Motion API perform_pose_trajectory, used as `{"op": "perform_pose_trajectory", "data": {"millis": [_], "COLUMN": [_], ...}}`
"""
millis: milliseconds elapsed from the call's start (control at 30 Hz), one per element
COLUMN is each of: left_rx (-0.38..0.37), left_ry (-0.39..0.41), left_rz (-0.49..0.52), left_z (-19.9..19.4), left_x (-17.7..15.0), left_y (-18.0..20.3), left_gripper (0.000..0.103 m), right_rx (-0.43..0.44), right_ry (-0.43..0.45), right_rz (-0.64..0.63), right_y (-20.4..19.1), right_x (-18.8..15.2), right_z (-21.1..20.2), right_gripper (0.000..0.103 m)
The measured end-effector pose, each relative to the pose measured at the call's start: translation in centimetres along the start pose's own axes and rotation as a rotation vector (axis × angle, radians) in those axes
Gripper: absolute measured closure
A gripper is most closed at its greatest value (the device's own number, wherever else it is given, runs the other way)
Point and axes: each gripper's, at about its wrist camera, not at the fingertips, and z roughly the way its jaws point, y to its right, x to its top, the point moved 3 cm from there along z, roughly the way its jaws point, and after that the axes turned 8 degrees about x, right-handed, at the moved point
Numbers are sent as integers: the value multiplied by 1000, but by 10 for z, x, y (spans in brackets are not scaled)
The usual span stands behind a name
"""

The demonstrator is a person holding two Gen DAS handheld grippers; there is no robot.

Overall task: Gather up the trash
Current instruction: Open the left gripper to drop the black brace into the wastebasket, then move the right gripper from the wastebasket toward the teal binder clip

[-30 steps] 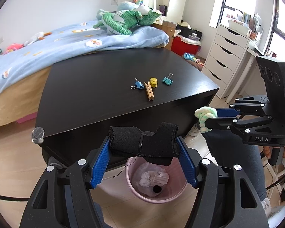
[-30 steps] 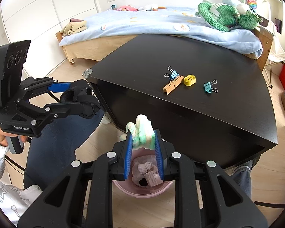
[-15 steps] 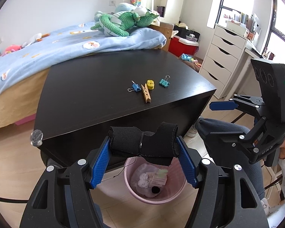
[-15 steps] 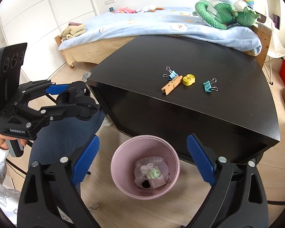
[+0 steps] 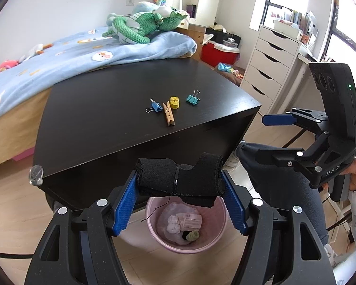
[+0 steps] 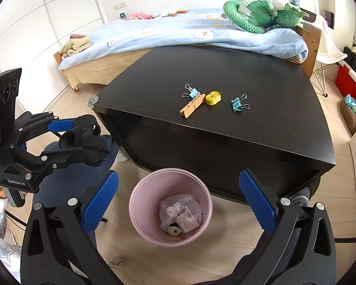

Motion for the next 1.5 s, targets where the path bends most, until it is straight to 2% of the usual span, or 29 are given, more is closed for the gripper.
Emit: {"op": "perform_pose_trajectory", "data": {"millis": [333, 667, 700, 733, 800, 867, 1000, 1333, 1500], "left_rx": [-29, -58, -67, -75, -93, -100, -85, -18, -7], "left_ry": [-9, -27, -31, -33, -26, -31, -30, -29, -24], "left_rz": [35, 57, 59, 60, 55, 51, 33, -36, -49], "left_z": [3, 8, 9, 10, 11, 13, 15, 16, 16], "left_x": [1, 1, 1, 1, 0, 0, -1, -1, 1], "left_y": [15, 24, 25, 26, 25, 26, 24, 6, 2], "left_gripper": [37, 37, 34, 25, 14, 13, 8, 8, 8], "right_rx": [-45, -46, -44, -42, -40, -41, -41, -33, -31], "right_ry": [36, 45, 46, 46, 46, 46, 46, 43, 45], "right_rz": [29, 39, 39, 40, 40, 41, 41, 44, 43], "right_y": [13, 18, 18, 18, 17, 18, 18, 16, 16], "right_x": [0, 0, 1, 1, 1, 1, 2, 2, 2], "right_z": [-16, -20, -20, -20, -21, -21, -21, -18, -16], "right_gripper": [3, 3, 3, 3, 3, 3, 3, 3, 3]}}
